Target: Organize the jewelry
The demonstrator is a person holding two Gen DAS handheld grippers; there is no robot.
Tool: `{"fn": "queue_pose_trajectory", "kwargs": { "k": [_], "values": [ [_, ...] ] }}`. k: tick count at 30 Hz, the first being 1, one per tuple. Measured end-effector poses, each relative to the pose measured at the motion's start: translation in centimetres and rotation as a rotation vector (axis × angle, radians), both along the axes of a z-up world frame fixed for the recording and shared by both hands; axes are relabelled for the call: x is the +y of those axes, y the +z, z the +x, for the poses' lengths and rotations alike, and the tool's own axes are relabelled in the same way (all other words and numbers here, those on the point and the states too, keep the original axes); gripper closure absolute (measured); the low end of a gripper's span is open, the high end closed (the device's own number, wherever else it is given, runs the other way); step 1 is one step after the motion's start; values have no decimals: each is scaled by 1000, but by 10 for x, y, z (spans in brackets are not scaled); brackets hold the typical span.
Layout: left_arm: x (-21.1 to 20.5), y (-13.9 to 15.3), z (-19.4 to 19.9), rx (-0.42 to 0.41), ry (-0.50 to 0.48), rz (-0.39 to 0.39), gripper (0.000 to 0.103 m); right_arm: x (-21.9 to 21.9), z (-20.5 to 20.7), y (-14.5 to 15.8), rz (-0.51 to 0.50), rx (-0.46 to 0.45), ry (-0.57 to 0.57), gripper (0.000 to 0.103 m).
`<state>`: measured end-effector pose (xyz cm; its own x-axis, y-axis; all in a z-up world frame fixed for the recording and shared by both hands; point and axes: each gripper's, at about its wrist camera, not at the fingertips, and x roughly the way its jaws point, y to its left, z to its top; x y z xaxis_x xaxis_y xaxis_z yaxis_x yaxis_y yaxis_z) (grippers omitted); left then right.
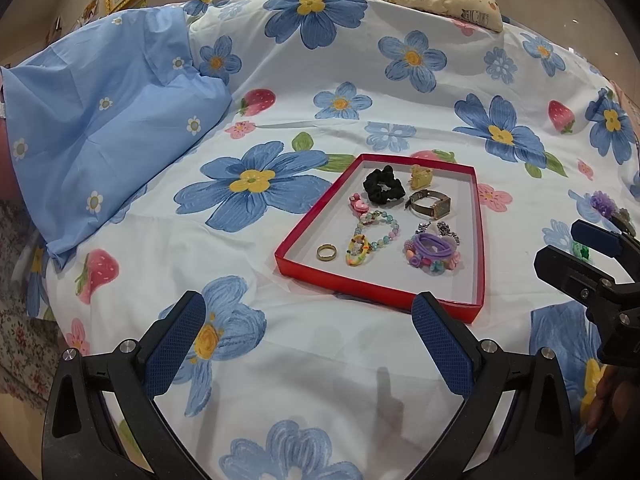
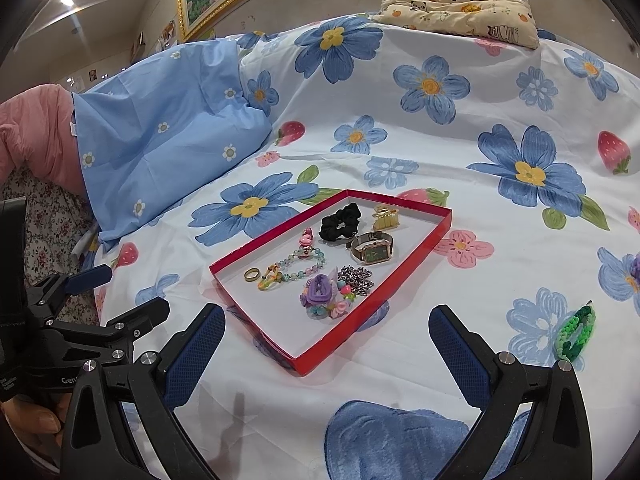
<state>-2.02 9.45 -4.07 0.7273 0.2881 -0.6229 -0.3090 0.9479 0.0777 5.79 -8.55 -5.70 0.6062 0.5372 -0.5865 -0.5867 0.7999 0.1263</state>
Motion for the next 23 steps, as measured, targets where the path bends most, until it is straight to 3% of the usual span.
{"fn": "queue_pose_trajectory", "kwargs": {
  "k": [23],
  "values": [
    [-7,0,4,10,-14,-5,0,-4,1,1,-2,5,-2,0]
  ]
}}
